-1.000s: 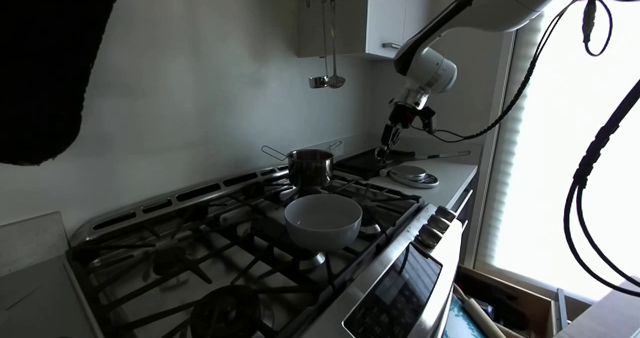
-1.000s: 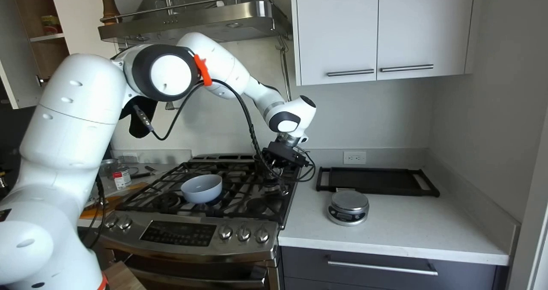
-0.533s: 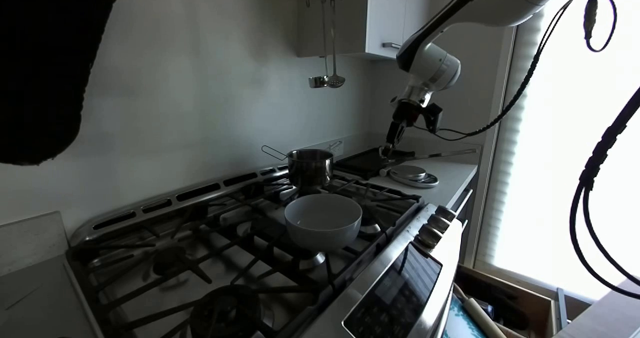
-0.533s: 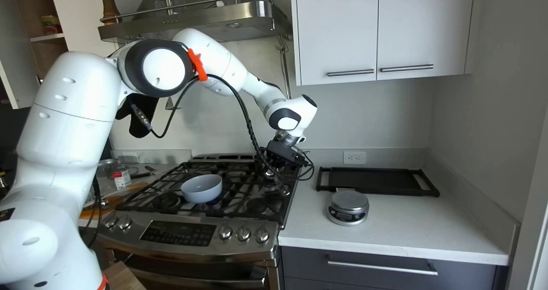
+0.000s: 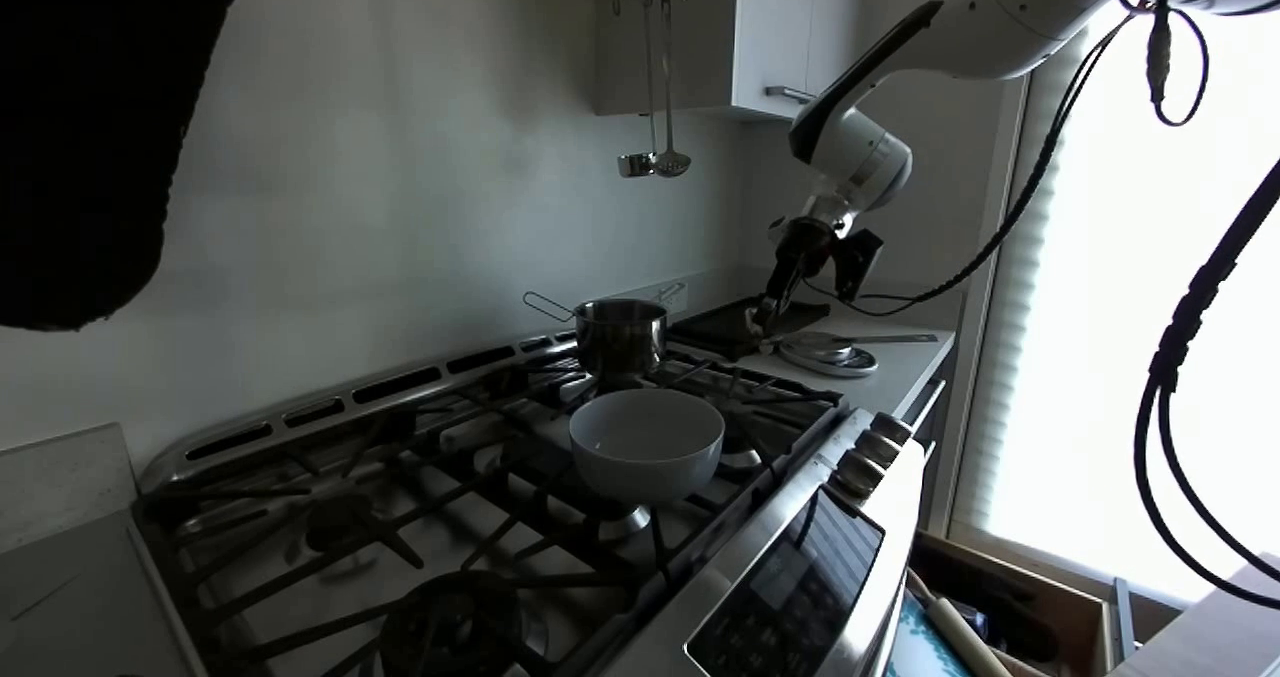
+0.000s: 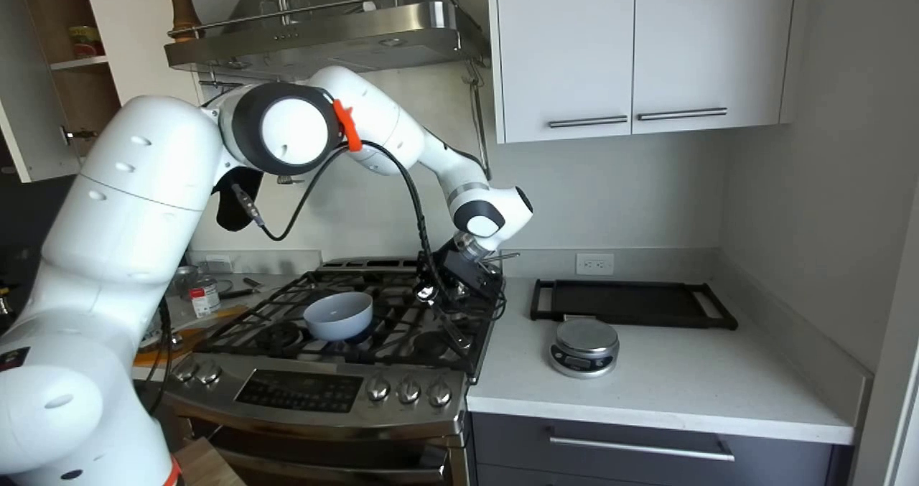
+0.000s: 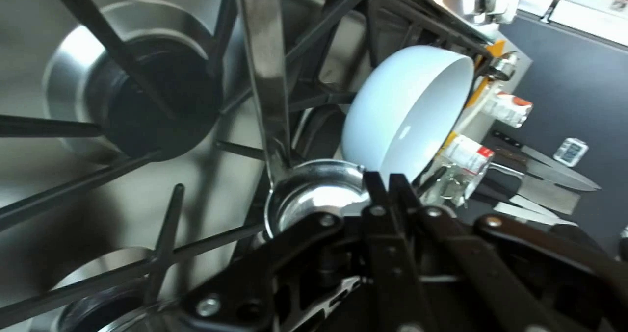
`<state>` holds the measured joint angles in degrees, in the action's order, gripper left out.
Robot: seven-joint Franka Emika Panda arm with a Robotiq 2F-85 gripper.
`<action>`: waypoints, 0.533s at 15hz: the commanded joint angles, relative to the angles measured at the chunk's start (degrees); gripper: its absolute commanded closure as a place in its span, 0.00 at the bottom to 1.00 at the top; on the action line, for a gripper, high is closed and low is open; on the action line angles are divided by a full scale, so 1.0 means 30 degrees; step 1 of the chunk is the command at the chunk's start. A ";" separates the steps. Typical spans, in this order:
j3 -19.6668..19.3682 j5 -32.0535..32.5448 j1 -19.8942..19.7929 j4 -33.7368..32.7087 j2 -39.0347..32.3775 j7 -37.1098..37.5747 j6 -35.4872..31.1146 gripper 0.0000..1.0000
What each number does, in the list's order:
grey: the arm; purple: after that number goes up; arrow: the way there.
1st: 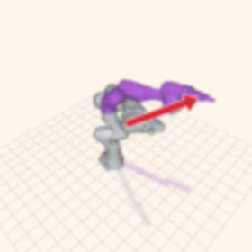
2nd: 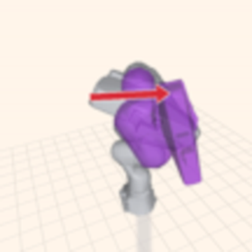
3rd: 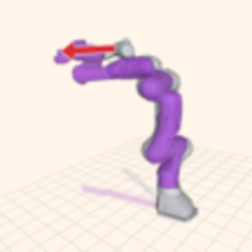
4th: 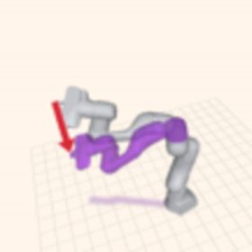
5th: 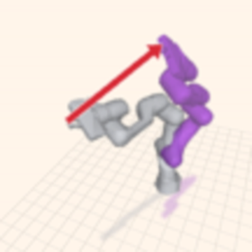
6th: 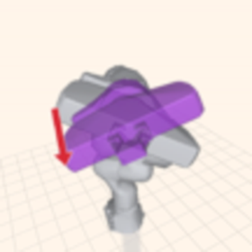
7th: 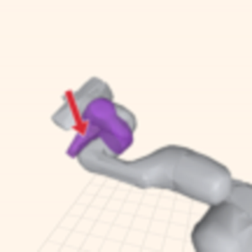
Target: Put the serving spoon on the stove
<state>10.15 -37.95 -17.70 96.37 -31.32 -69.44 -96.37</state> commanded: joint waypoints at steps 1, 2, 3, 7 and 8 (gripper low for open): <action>-0.0526 -0.1495 0.0167 -0.1398 -0.1811 -0.1932 0.2457 0.98; -0.0692 -0.1589 0.0273 -0.1714 -0.2248 -0.2200 0.2819 0.98; -0.0809 -0.1644 0.0348 -0.2051 -0.2684 -0.2365 0.3233 0.98; -0.1162 -0.1449 0.0742 -0.3923 -0.4400 -0.2586 0.3754 0.98; -0.1186 -0.1403 0.0846 -0.4346 -0.4765 -0.2416 0.3642 0.98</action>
<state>8.07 -41.45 -16.73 88.97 -41.37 -76.74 -87.35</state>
